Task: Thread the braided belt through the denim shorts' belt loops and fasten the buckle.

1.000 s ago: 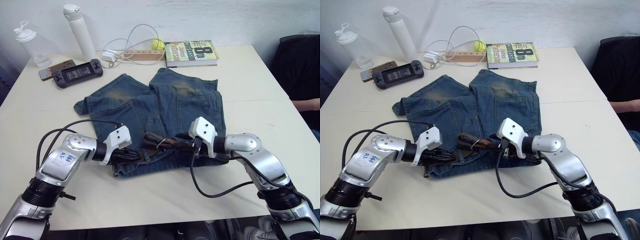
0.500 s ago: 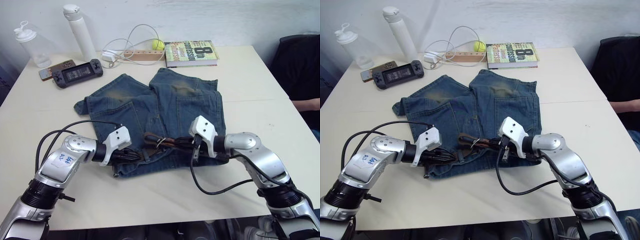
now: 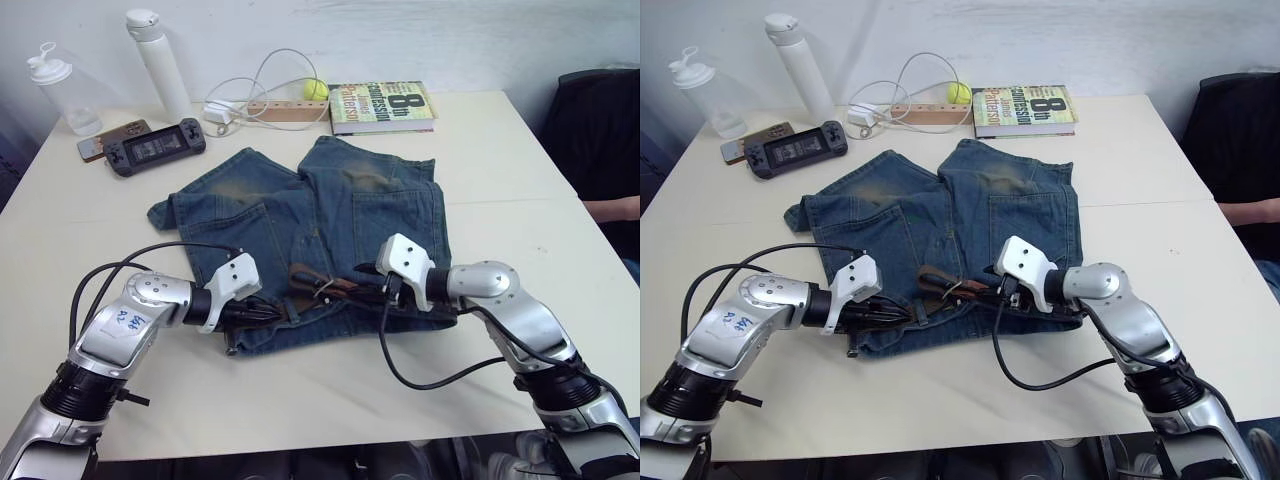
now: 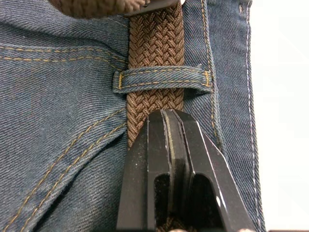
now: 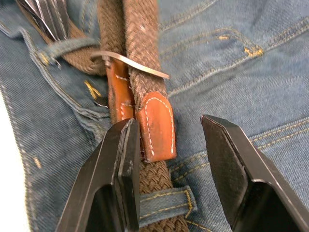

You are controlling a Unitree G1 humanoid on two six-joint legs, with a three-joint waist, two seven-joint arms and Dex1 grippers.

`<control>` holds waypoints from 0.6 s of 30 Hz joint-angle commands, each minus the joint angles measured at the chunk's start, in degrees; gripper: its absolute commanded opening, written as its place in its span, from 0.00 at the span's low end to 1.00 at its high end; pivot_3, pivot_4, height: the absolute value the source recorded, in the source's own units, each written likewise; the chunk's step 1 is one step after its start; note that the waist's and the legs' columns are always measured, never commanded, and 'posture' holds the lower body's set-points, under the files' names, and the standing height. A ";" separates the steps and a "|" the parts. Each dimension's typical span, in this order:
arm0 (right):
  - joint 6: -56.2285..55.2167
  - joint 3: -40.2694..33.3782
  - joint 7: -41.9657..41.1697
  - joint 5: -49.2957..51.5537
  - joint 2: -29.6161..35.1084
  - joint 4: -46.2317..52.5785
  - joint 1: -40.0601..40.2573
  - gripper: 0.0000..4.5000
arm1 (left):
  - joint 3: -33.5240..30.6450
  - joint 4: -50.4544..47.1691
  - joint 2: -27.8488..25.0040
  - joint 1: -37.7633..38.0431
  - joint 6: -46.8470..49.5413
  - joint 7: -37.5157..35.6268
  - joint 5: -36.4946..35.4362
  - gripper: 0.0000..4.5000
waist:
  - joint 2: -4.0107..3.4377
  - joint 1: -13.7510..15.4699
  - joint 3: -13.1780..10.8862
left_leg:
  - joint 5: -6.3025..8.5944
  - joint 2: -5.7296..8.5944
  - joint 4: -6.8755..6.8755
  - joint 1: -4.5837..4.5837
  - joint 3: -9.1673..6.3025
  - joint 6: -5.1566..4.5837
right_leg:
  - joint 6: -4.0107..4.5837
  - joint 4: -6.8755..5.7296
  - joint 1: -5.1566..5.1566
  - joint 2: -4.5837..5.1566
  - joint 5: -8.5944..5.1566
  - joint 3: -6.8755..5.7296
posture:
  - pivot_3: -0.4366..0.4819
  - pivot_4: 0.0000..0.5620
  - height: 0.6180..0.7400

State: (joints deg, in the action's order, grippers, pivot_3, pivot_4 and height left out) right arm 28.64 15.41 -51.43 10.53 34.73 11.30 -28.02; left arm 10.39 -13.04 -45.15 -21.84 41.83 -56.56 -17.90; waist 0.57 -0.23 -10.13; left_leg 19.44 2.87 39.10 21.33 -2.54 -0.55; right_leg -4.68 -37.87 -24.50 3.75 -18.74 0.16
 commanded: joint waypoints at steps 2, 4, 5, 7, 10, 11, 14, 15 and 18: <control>-2.58 0.75 -0.08 -2.42 0.22 -0.63 -0.88 0.49 | -0.68 0.49 -0.37 1.21 0.69 1.47 0.79 0.00 | 0.00 0.00 0.00 | 0.00 0.00 0.00 0.00 0.00 0.00 | 0.00 0.00 0.00 0.00 0.00 0.00 | 0.48 0.27 0.96; -4.01 1.72 -0.24 -3.94 0.36 -0.64 -0.84 0.49 | -0.76 0.47 -0.36 1.29 0.60 1.52 0.77 0.00 | 0.00 -0.01 0.00 | 0.00 0.00 0.00 0.00 0.00 0.00 | 0.00 0.00 0.00 0.00 0.00 0.00 | 0.48 0.27 0.96; -5.07 2.46 -0.20 -5.16 0.51 -0.63 -0.88 0.49 | -0.78 0.49 -0.34 1.32 0.53 1.57 0.79 0.00 | 0.00 -0.01 0.00 | 0.00 0.00 0.00 0.00 0.00 0.00 | 0.00 0.00 0.00 0.00 0.00 0.00 | 0.48 0.27 0.96; -6.75 3.45 0.03 -6.92 0.33 -0.64 -0.89 0.49 | -0.83 0.50 -0.31 1.36 0.49 1.65 0.81 0.00 | 0.00 -0.03 0.00 | 0.00 0.00 0.00 -0.01 0.00 0.01 | 0.00 0.00 0.00 -0.01 0.00 0.01 | 0.48 0.27 0.96; -10.80 5.39 1.37 -11.26 -0.13 -1.59 -1.08 0.49 | -0.97 0.21 -0.21 1.60 0.55 1.83 0.74 0.00 | -0.01 -0.06 0.01 | 0.01 0.00 0.00 -0.03 0.00 0.02 | 0.00 -0.01 0.00 -0.04 0.00 0.04 | 0.48 0.27 0.96; -11.71 5.68 1.90 -12.25 -0.44 -1.84 -1.02 0.49 | -1.02 0.04 -0.19 1.71 0.60 1.88 0.68 0.00 | 0.00 -0.06 0.02 | 0.01 0.00 0.00 -0.04 0.00 0.02 | 0.00 -0.01 0.00 -0.04 0.00 0.04 | 0.48 0.27 0.96; -13.17 5.73 2.82 -13.82 -1.08 -2.34 -0.85 0.44 | -1.03 -0.16 -0.13 1.83 0.64 1.98 0.59 0.00 | 0.00 -0.07 0.03 | 0.01 0.00 0.00 -0.06 0.00 0.02 | 0.00 -0.01 0.01 -0.05 0.00 0.06 | 0.48 0.27 0.96; -13.47 5.44 3.18 -14.14 -1.28 -2.38 -0.82 0.38 | -1.01 -0.16 -0.10 1.87 0.63 2.01 0.57 0.00 | 0.00 -0.05 0.03 | 0.01 0.00 0.00 -0.06 0.00 0.02 | 0.00 -0.02 0.01 -0.05 0.00 0.06 | 0.48 0.27 0.96; -14.52 4.43 3.20 -14.66 -0.94 -1.29 -0.76 0.11 | -0.89 0.00 -0.11 2.28 0.31 1.99 0.67 0.00 | 0.00 0.00 0.03 | 0.02 0.00 0.00 -0.06 0.00 0.03 | 0.00 -0.01 0.01 -0.06 0.00 0.06 | 0.48 0.27 0.96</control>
State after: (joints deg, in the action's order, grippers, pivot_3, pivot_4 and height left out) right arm 15.66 21.14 -48.84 -3.43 33.54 8.58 -28.59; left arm 9.89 -13.46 -45.07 -21.09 41.71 -55.83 -17.96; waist 0.57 -0.23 -10.10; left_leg 19.46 2.87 39.09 21.27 -2.54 -0.52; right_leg -4.67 -37.88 -24.49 3.69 -18.74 0.22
